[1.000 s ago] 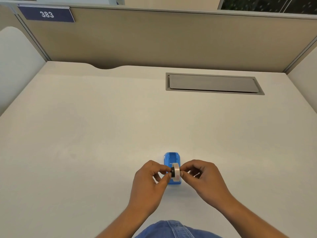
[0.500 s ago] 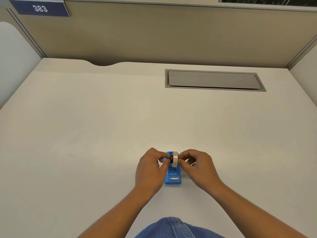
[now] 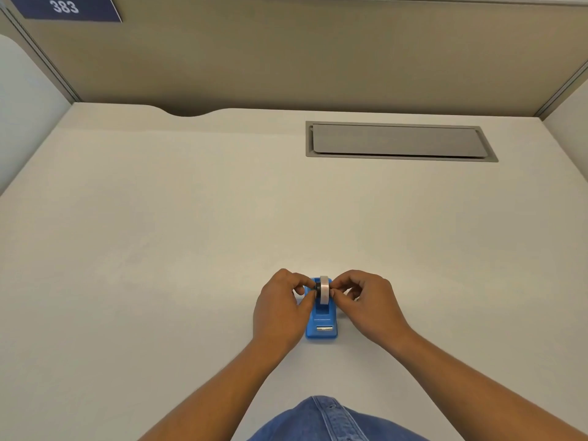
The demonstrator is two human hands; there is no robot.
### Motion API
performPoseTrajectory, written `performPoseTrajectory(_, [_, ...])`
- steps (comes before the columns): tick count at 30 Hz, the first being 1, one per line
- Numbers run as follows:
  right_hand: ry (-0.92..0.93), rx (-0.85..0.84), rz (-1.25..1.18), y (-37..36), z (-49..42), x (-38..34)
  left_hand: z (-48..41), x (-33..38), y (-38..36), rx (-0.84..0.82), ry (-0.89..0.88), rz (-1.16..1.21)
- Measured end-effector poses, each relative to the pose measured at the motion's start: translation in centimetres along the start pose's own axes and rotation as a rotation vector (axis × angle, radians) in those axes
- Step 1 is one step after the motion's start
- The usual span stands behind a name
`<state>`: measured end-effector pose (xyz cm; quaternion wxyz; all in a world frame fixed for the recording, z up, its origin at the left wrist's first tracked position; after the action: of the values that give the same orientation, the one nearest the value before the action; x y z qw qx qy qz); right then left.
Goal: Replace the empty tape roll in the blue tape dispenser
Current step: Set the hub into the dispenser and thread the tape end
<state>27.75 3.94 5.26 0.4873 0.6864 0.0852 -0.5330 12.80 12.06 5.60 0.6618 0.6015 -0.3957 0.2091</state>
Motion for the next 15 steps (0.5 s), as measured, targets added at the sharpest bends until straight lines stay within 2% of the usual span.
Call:
performPoseTrajectory(6, [0.009,-0.02,0.024,0.6,0.7,0.7,0.7,-1.9,0.2,-0.094,0.051,0.135])
performPoseTrajectory(12, [0.162,-0.121,0.198,0.2,1.5,0.2,2.6,-2.2,-0.6,-0.295,-0.125,0.016])
performPoseTrajectory(15, [0.23,-0.157,0.246,-0.3,1.1,-0.8,3.2,-1.5,-1.1,-0.314,-0.209,-0.038])
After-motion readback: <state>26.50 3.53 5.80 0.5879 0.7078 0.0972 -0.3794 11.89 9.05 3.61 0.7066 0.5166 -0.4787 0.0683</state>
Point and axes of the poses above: each hand's wrist, its own z-axis away from the middle knuckle, its own y-axis out of the back of the hand, x = y × z, the point moved 10 cm from there along -z, towards the middle knuckle, and after that the axes turned 13 degrees about x, right-handed, at the moved point
